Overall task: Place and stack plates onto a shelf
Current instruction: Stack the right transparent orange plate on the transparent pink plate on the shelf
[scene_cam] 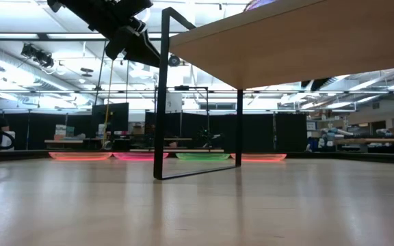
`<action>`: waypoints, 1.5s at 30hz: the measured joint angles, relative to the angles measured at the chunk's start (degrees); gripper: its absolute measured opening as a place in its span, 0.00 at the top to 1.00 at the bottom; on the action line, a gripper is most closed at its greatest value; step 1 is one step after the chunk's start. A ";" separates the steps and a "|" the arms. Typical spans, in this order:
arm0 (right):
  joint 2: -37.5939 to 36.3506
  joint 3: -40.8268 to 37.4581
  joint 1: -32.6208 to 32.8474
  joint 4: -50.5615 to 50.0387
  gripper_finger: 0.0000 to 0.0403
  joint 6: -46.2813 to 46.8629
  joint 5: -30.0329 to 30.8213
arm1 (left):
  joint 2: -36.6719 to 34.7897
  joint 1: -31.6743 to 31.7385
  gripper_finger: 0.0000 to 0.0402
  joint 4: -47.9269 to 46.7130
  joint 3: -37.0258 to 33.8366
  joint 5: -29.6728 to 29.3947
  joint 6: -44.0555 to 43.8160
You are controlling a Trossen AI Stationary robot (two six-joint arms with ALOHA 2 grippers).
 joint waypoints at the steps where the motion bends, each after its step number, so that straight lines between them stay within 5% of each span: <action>1: 0.05 -1.37 -0.56 1.37 0.63 1.02 0.15 | 0.00 0.00 0.69 0.00 0.00 0.00 0.00; 18: 0.02 -22.20 -9.98 36.31 0.63 10.39 1.82 | 0.00 0.00 0.69 0.04 0.00 0.02 -1.98; 33: 0.20 -35.14 -10.94 55.73 0.63 17.17 5.15 | 0.00 0.00 0.69 0.32 0.00 0.02 -2.54; 45: 14.02 -38.66 -10.89 73.30 0.63 20.28 5.10 | 0.00 0.00 0.69 0.42 0.00 0.02 -2.52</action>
